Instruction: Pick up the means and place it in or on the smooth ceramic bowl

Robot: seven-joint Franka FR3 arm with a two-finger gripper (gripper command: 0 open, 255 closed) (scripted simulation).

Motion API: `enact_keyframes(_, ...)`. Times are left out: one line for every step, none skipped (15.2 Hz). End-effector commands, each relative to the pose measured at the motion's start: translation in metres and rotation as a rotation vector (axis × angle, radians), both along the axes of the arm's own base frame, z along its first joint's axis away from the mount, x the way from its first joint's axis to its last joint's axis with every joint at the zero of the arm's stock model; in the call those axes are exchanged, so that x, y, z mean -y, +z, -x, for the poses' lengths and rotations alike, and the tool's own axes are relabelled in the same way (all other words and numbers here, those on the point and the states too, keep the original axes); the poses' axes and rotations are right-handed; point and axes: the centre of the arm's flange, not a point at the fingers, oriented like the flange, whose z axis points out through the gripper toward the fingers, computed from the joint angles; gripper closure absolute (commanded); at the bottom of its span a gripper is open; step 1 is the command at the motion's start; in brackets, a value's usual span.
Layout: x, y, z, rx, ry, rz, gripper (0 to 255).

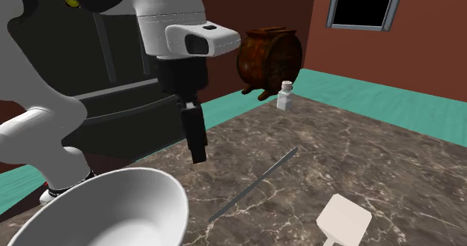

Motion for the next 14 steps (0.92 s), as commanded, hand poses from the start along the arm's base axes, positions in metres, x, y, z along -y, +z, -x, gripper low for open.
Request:
enact_keyframes(-0.005,-0.003,-0.026,-0.003,0.088,-0.001,0)
enact_keyframes(-0.007,-0.005,-0.039,-0.005,0.128,-0.003,0)
enact_keyframes(-0.01,-0.007,-0.052,-0.006,0.168,-0.004,0)
enact_keyframes(-0.013,-0.009,-0.065,-0.008,0.208,-0.005,0)
enact_keyframes(-0.017,-0.011,-0.078,-0.01,0.249,-0.006,0)
enact_keyframes(-0.021,-0.013,-0.091,-0.011,0.289,-0.007,0)
enact_keyframes(-0.025,-0.015,-0.103,-0.013,0.329,-0.008,0)
enact_keyframes(-0.031,-0.017,-0.116,-0.015,0.369,-0.009,0)
enact_keyframes(-0.036,-0.019,-0.128,-0.016,0.41,-0.01,0)
enact_keyframes(-0.042,-0.022,-0.139,-0.018,0.45,-0.012,0)
enact_keyframes(-0.043,-0.022,-0.14,-0.018,0.454,-0.012,0)
enact_keyframes(-0.043,-0.027,-0.141,-0.018,0.454,-0.012,0)
enact_keyframes(-0.043,-0.032,-0.141,-0.018,0.453,-0.012,0)
enact_keyframes(-0.044,-0.038,-0.141,-0.018,0.454,-0.012,0)
